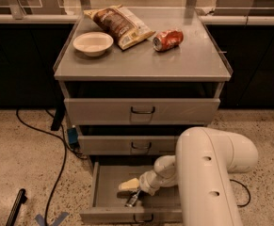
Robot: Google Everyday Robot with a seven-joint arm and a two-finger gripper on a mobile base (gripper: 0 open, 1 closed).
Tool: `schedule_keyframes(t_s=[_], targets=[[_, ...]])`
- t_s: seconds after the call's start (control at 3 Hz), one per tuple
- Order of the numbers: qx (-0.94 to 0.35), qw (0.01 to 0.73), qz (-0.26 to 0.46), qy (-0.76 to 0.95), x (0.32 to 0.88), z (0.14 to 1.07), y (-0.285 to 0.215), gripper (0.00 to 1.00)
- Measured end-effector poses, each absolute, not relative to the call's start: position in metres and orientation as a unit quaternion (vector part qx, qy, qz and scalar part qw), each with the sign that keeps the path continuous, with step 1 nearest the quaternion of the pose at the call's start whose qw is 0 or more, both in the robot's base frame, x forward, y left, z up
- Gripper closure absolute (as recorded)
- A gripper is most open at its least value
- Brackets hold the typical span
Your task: Pick redbull can from bottom drawer and place on counter
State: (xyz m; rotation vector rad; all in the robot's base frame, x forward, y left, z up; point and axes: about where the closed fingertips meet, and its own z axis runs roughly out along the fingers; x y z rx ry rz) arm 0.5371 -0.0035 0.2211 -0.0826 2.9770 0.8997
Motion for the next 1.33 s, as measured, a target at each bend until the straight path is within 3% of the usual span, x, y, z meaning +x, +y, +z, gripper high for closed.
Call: schedule_keyframes(t_s=[1.33], targets=[[-0.010, -0.003, 0.270, 0.963, 0.549, 0.184, -0.012, 0.00]])
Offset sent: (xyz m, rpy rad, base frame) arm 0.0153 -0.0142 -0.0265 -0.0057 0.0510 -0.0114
